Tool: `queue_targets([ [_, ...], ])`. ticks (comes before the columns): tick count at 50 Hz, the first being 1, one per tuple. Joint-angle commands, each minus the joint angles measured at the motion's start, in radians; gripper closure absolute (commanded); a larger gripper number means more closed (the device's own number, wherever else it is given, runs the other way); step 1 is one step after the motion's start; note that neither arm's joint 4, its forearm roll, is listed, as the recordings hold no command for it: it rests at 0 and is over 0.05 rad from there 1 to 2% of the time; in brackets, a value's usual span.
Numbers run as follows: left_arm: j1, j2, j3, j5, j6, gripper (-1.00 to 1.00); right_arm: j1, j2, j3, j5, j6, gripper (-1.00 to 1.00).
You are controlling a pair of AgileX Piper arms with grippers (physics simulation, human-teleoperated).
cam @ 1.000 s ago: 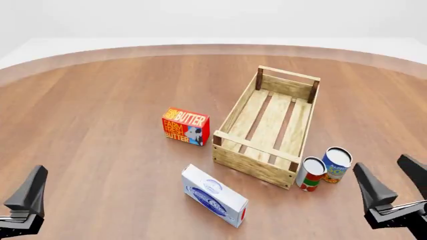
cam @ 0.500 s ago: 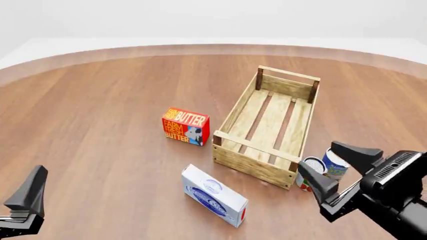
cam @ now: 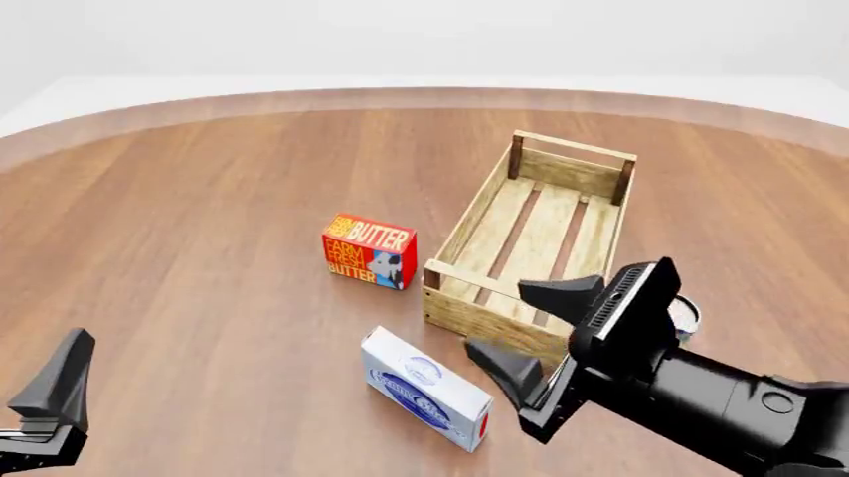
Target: Pick up the ketchup, and put it in the wooden tray.
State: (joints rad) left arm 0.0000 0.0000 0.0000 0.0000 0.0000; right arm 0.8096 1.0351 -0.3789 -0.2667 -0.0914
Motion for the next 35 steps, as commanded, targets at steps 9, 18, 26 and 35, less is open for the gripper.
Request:
queue_targets([
  [9,0.0,0.0,0.0,0.0,0.0,-1.0,0.214,0.289,-0.208,-0.006,0.113,-1.0],
  [18,0.0,0.0,0.0,0.0,0.0,-1.0,0.275,0.358,-0.292,0.022,0.087,-1.0],
  [26,0.0,0.0,0.0,0.0,0.0,-1.0,0.346,0.44,-0.372,0.036,0.083,-1.0],
  [35,0.0,0.0,0.0,0.0,0.0,-1.0,0.399,0.514,-0.446,0.049,0.075,-1.0],
])
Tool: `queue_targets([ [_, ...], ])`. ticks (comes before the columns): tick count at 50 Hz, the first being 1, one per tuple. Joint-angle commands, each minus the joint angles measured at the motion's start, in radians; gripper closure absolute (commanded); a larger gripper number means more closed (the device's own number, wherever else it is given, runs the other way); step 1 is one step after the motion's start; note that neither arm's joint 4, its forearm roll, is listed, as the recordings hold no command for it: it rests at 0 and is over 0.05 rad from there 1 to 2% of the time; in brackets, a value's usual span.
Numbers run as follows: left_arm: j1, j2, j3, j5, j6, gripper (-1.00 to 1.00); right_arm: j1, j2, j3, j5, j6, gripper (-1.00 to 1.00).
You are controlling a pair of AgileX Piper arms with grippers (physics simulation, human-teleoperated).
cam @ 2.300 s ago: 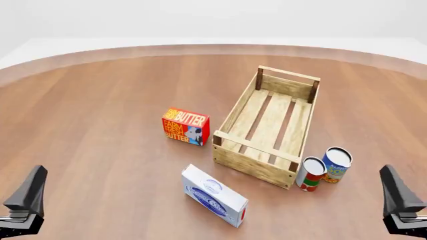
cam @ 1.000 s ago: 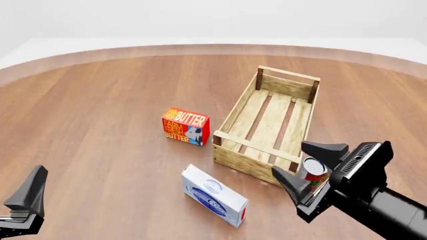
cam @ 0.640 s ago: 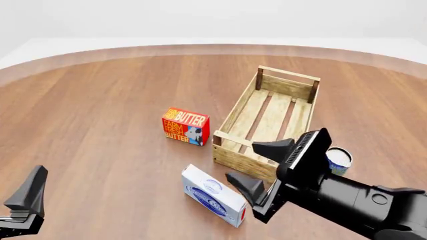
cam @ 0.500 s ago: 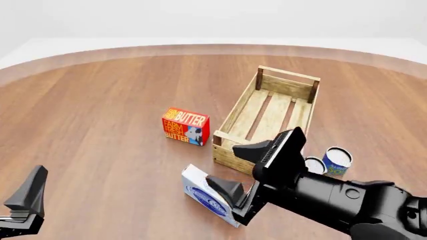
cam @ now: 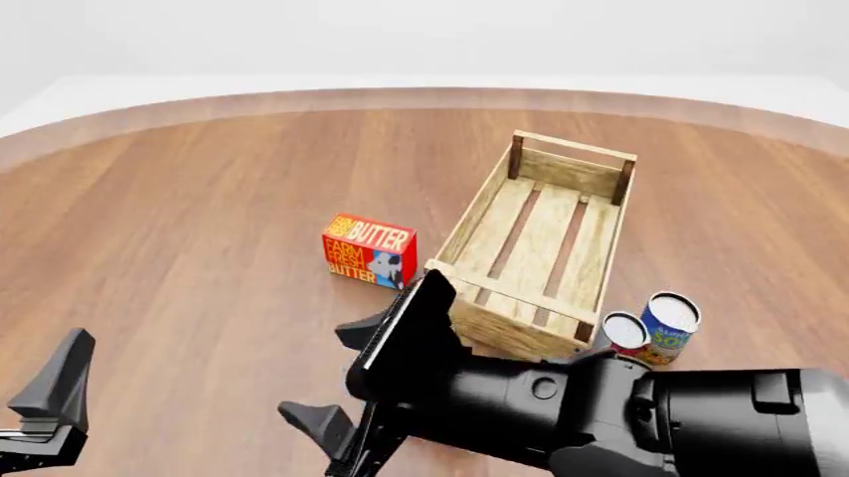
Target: Pick up the ketchup, and put it in the wooden tray.
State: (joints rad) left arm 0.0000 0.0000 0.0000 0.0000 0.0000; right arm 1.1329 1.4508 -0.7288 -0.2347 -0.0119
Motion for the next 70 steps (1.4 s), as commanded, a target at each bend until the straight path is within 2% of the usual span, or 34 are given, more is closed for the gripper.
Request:
queue_targets([
  [1,0.0,0.0,0.0,0.0,0.0,-1.0,0.081,0.107,-0.104,0.018,-0.006,-1.0],
  [33,0.0,0.0,0.0,0.0,0.0,-1.0,0.222,0.346,-0.356,0.101,-0.053,-1.0],
  [46,0.0,0.0,0.0,0.0,0.0,-1.0,0.274,0.436,-0.429,0.119,-0.054,-1.0],
  [70,0.0,0.0,0.0,0.0,0.0,-1.0,0.305,0.595,-0.588,0.182,-0.103,-1.0],
])
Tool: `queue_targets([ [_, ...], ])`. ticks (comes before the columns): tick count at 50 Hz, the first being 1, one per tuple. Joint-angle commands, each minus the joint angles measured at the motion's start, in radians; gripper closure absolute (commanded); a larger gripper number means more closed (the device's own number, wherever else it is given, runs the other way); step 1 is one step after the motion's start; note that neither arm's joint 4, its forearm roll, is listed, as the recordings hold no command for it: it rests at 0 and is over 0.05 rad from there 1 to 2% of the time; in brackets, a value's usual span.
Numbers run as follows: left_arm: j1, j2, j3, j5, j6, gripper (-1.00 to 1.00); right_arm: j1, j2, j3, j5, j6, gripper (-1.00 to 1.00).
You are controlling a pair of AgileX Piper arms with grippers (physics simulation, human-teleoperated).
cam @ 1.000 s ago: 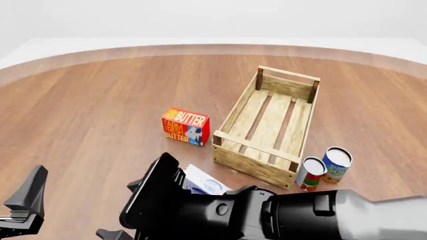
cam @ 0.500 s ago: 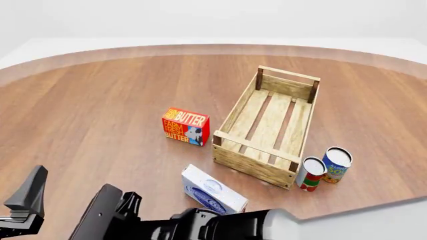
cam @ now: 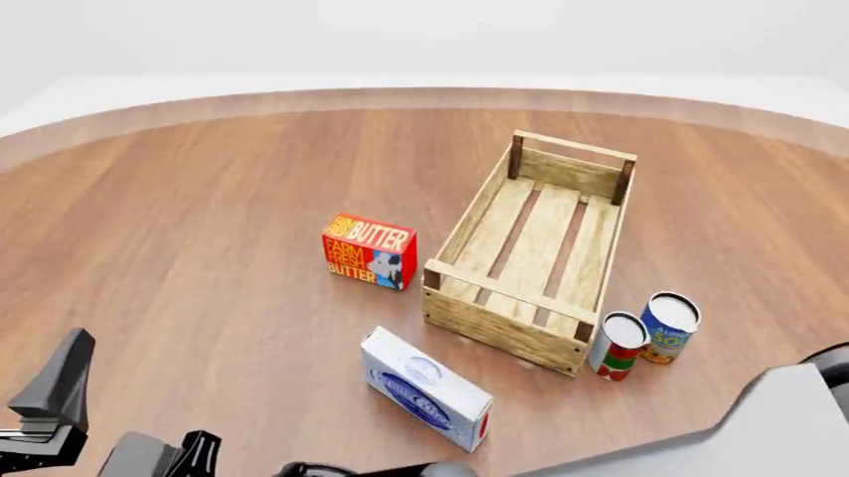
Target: Pick up the ketchup, and put it in the wooden tray.
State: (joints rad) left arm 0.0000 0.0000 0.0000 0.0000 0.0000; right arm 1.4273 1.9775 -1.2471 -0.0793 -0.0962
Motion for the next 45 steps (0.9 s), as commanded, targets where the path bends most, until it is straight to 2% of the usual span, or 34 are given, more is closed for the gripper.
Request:
queue_targets([
  [1,0.0,0.0,0.0,0.0,0.0,-1.0,0.01,0.074,-0.074,0.027,-0.019,-1.0],
  [5,0.0,0.0,0.0,0.0,0.0,-1.0,0.002,0.102,-0.072,0.011,-0.042,-1.0],
  [21,0.0,0.0,0.0,0.0,0.0,-1.0,-0.017,0.152,-0.071,-0.007,-0.041,-1.0],
  [37,0.0,0.0,0.0,0.0,0.0,-1.0,-0.019,0.2,-0.12,0.01,-0.05,-1.0],
  [38,0.0,0.0,0.0,0.0,0.0,-1.0,-0.019,0.199,-0.122,0.012,-0.052,1.0],
  [45,0.0,0.0,0.0,0.0,0.0,-1.0,-0.015,0.179,-0.094,-0.002,-0.049,1.0],
])
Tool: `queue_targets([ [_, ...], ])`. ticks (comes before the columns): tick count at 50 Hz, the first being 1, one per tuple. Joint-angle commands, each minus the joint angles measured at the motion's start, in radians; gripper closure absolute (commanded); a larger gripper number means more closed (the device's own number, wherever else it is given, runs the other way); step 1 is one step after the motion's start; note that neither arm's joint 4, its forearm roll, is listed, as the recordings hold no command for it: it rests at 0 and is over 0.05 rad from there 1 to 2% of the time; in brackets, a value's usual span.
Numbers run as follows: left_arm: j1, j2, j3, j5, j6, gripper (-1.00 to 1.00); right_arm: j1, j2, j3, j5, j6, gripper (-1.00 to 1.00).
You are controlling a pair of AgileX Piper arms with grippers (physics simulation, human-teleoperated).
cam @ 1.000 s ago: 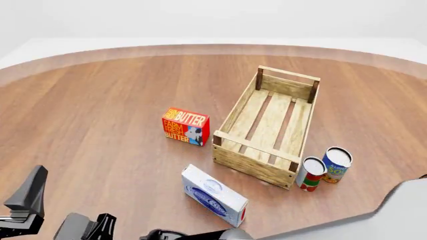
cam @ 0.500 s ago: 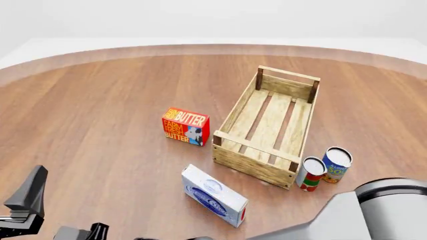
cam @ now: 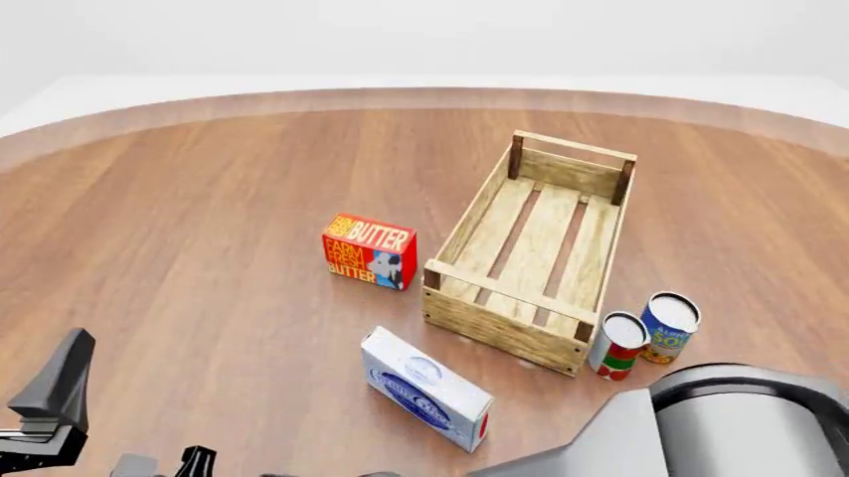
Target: Pick up the ketchup, and put it in the wooden tray.
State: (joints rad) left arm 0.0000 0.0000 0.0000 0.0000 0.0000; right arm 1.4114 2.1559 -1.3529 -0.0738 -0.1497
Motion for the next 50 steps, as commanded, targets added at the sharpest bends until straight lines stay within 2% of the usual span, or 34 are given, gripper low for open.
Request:
queue_targets([
  [1,0.0,0.0,0.0,0.0,0.0,-1.0,0.001,-0.003,0.024,-0.014,0.005,1.0],
  [4,0.0,0.0,0.0,0.0,0.0,-1.0,0.009,-0.031,0.061,-0.036,0.026,1.0],
  [29,0.0,0.0,0.0,0.0,0.0,-1.0,-0.015,-0.178,0.284,-0.153,0.064,1.0],
  [43,0.0,0.0,0.0,0.0,0.0,-1.0,-0.095,-0.265,0.429,-0.211,0.052,1.0],
  [50,0.0,0.0,0.0,0.0,0.0,-1.0,-0.154,-0.35,0.473,-0.172,0.031,1.0],
])
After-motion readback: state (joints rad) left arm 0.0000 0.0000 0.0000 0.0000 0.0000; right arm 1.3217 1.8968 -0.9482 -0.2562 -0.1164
